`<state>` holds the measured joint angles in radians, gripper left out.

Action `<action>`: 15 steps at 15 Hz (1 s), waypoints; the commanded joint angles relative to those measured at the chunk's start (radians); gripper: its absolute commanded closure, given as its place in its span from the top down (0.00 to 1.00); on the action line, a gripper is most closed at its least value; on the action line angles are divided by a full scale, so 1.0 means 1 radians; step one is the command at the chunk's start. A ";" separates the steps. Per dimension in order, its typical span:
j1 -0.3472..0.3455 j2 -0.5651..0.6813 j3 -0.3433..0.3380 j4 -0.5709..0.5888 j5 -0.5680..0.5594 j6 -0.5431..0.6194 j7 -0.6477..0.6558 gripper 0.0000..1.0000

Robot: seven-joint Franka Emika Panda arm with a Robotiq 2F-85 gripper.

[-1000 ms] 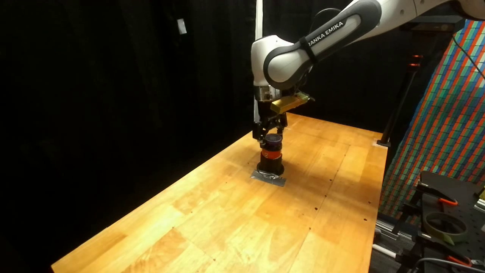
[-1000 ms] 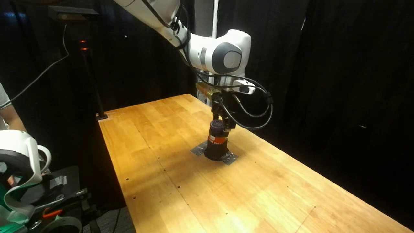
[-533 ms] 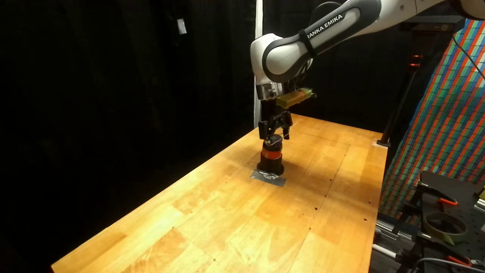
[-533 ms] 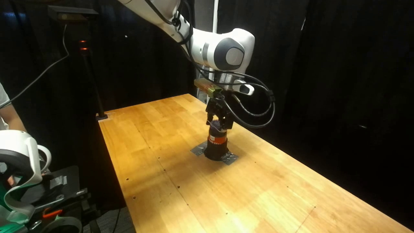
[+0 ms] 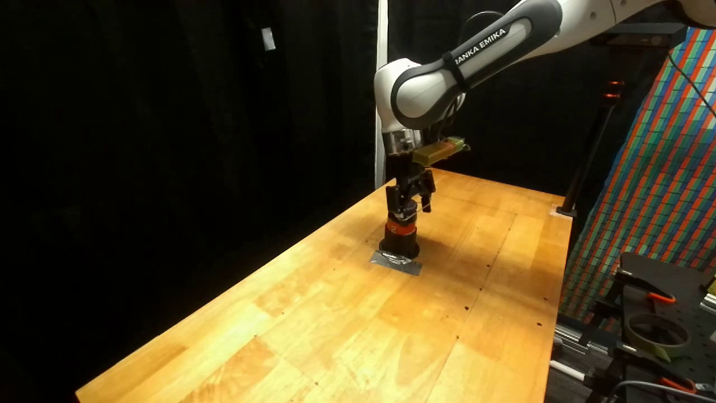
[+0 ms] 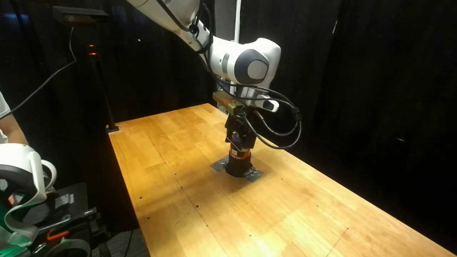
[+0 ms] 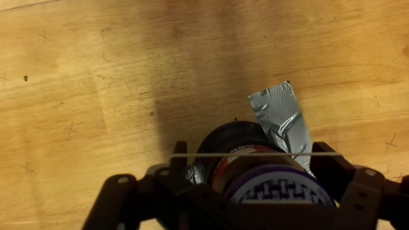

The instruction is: Put an elastic band over the bottom of the brown cup

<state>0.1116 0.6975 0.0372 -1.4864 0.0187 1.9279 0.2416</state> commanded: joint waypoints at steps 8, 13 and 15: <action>0.000 -0.262 -0.005 -0.405 0.008 0.318 -0.013 0.34; -0.008 -0.372 -0.006 -0.600 0.021 0.544 0.008 0.08; -0.014 -0.411 -0.002 -0.691 0.040 0.681 0.022 0.04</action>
<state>0.1030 0.3898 0.0356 -2.0094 0.0209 2.4478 0.2502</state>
